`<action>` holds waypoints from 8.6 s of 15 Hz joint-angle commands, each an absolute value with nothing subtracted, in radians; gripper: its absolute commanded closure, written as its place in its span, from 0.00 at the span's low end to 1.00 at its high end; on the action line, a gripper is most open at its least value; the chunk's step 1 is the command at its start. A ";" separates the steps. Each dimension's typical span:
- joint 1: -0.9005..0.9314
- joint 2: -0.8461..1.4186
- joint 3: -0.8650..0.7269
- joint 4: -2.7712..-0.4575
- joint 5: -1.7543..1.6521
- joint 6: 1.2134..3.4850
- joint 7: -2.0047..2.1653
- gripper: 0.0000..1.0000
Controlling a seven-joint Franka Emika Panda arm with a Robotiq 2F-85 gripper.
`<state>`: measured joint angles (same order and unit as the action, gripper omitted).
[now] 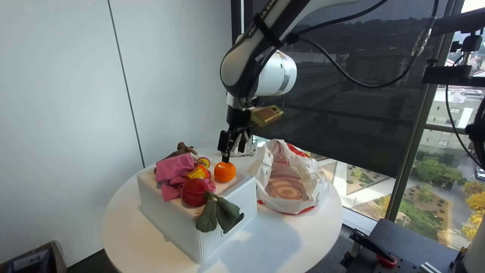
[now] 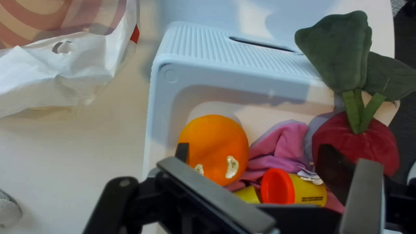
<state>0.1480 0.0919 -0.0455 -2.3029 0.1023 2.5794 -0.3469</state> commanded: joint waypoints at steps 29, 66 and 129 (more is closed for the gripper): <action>-0.111 0.236 -0.014 -2.151 0.053 2.403 -0.287 0.47; -0.108 0.065 0.069 -2.185 0.200 2.098 -0.443 0.00; -0.057 0.527 -0.222 -2.062 -0.559 2.753 0.034 0.92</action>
